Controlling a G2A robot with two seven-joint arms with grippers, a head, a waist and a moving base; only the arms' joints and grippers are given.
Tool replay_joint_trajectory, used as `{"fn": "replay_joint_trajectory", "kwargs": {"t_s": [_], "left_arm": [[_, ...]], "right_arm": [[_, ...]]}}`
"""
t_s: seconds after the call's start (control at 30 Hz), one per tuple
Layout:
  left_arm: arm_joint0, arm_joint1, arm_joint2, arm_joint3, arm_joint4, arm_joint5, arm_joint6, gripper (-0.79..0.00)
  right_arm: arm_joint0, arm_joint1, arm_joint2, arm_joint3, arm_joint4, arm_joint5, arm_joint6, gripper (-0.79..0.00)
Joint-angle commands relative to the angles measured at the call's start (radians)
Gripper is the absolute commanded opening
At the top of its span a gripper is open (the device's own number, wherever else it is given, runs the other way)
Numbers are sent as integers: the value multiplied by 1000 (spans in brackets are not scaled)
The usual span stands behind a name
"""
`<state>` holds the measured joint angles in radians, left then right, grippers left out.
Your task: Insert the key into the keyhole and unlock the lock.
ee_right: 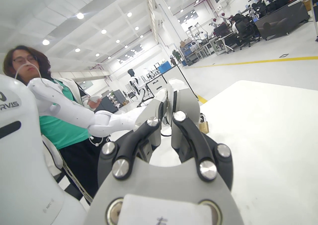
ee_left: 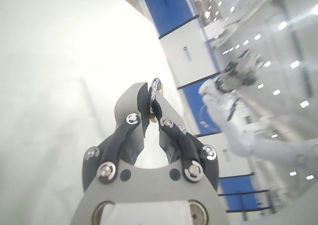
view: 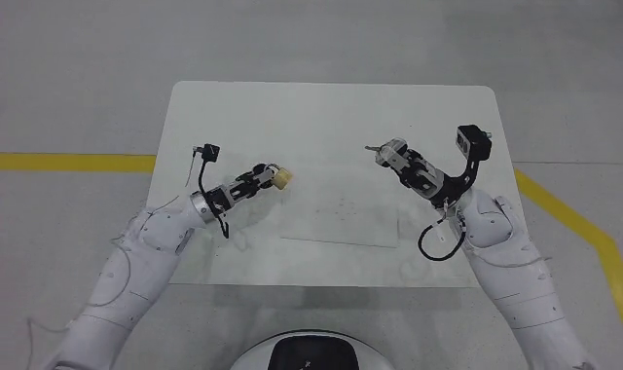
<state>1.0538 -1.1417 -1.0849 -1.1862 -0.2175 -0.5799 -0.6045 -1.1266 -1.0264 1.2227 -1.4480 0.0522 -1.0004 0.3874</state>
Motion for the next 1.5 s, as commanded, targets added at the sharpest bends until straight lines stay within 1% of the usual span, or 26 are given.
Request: {"fn": "replay_joint_trajectory", "kwargs": {"t_s": [0.0, 0.07, 0.13, 0.23, 0.5, 0.53, 0.6, 0.67, 0.73, 0.77, 0.87, 0.97, 1.1, 1.23, 1.47], "left_arm": [[-36, -22, 38, 34, -333, 22, -91, -785], [-83, -43, 73, 78, -462, 40, -173, -785], [-120, -66, 113, 111, -568, 39, -251, -785], [-164, -99, 158, 161, -724, 44, -385, -785], [-164, -99, 158, 161, -724, 44, -385, -785], [-159, -100, 153, 154, -732, 49, -370, -785], [-143, -101, 130, 116, -786, 59, -343, -785], [-137, -105, 117, 92, -849, 91, -358, -785], [-135, -114, 119, 88, -935, 153, -399, -785], [-141, -119, 126, 97, -941, 167, -408, -785], [-158, -137, 161, 110, -934, 189, -404, -785], [-169, -151, 174, 127, -958, 206, -419, -785], [-184, -164, 180, 144, -944, 198, -426, -785], [-183, -169, 167, 150, -930, 180, -432, -785], [-170, -177, 152, 152, -898, 169, -430, -785]], "right_arm": [[35, -9, -35, 27, 55, -2, -6, -785], [74, -20, -67, 67, 106, -7, -14, -785], [105, -30, -93, 101, 148, -12, -20, -785], [127, -35, -98, 138, 175, -12, -28, -785], [127, -35, -98, 138, 175, -12, -28, -785], [127, -35, -98, 138, 175, -12, -28, -785], [125, -35, -97, 138, 176, -6, -32, -785], [107, -41, -101, 124, 189, 13, -69, -785], [107, -52, -129, 122, 183, 26, -86, -785], [113, -59, -147, 123, 183, 30, -99, -785], [152, -88, -222, 135, 187, 39, -120, -785], [204, -120, -289, 170, 176, 40, -147, -785], [257, -154, -334, 250, 147, 40, -203, -785], [276, -175, -340, 306, 116, 30, -253, -785], [291, -194, -344, 327, 90, 21, -243, -785]]}}
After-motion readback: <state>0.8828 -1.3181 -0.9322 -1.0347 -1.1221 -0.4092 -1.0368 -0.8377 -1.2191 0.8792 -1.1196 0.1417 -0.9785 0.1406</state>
